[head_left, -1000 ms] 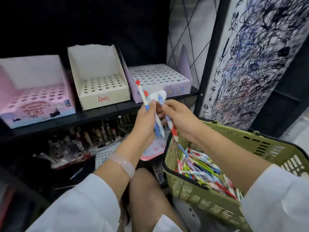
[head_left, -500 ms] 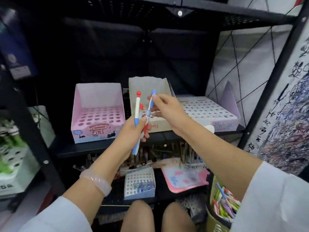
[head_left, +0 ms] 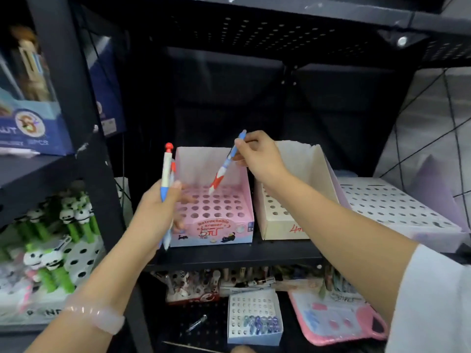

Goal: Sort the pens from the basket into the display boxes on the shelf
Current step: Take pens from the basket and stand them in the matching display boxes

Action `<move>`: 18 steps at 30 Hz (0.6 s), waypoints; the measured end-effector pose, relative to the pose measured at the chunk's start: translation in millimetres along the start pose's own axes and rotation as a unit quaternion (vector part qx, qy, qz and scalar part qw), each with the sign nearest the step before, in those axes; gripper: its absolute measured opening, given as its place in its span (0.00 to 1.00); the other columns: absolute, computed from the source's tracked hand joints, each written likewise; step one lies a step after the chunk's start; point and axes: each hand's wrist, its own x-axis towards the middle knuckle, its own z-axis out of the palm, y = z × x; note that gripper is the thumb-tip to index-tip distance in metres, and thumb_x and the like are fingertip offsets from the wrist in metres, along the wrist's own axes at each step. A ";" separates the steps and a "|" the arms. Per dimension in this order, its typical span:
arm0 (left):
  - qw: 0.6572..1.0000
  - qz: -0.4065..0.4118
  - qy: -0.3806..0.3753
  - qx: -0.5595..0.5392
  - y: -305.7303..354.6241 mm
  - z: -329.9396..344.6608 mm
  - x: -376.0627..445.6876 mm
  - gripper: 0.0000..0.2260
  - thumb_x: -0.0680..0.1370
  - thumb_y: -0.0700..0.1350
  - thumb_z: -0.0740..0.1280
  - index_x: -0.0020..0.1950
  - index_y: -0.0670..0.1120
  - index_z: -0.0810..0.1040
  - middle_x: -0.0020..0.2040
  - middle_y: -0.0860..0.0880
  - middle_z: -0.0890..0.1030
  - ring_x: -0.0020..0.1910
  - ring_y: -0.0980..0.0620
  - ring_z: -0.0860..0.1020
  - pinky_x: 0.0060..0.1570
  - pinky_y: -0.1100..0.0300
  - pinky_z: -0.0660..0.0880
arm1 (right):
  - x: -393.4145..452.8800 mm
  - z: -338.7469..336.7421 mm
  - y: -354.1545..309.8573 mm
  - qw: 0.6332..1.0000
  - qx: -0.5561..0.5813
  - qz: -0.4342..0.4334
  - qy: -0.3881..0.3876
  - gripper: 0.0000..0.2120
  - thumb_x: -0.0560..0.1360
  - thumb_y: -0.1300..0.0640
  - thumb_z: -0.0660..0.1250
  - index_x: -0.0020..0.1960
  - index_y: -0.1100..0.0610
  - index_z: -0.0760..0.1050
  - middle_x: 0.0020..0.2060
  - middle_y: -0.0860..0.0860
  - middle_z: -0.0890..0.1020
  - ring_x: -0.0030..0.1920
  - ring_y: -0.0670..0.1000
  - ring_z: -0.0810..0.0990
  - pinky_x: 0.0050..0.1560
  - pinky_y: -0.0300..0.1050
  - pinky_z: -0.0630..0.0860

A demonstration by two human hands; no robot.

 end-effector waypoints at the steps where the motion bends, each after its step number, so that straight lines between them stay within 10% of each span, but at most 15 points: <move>1: 0.999 0.016 0.028 0.039 -2.8 -4.8 2.9 0.07 0.81 0.50 0.56 0.49 0.51 0.73 0.41 0.49 0.80 0.23 0.53 0.71 0.25 0.59 0.70 | 4.9 10.8 1.1 1.000 -0.010 -0.006 0.002 0.05 0.78 0.58 0.63 0.44 0.55 0.69 0.38 0.52 0.80 0.36 0.47 0.81 0.40 0.37 0.79; 7: 0.964 0.103 0.080 0.232 -16.3 7.2 5.4 0.14 0.80 0.48 0.59 0.34 0.53 0.63 0.34 0.52 0.66 0.29 0.53 0.66 0.26 0.63 0.61 | 31.4 72.7 11.4 0.995 -0.091 -0.029 0.010 0.06 0.77 0.57 0.64 0.49 0.59 0.70 0.40 0.53 0.79 0.44 0.54 0.82 0.47 0.48 0.79; 18: 0.992 -0.097 0.067 0.036 -13.7 2.9 20.8 0.11 0.80 0.49 0.60 0.38 0.49 0.72 0.31 0.43 0.68 0.27 0.51 0.67 0.18 0.70 0.65 | 51.6 88.2 38.6 0.962 -0.258 -0.080 -0.050 0.10 0.78 0.55 0.62 0.52 0.63 0.69 0.33 0.50 0.76 0.35 0.49 0.75 0.34 0.39 0.66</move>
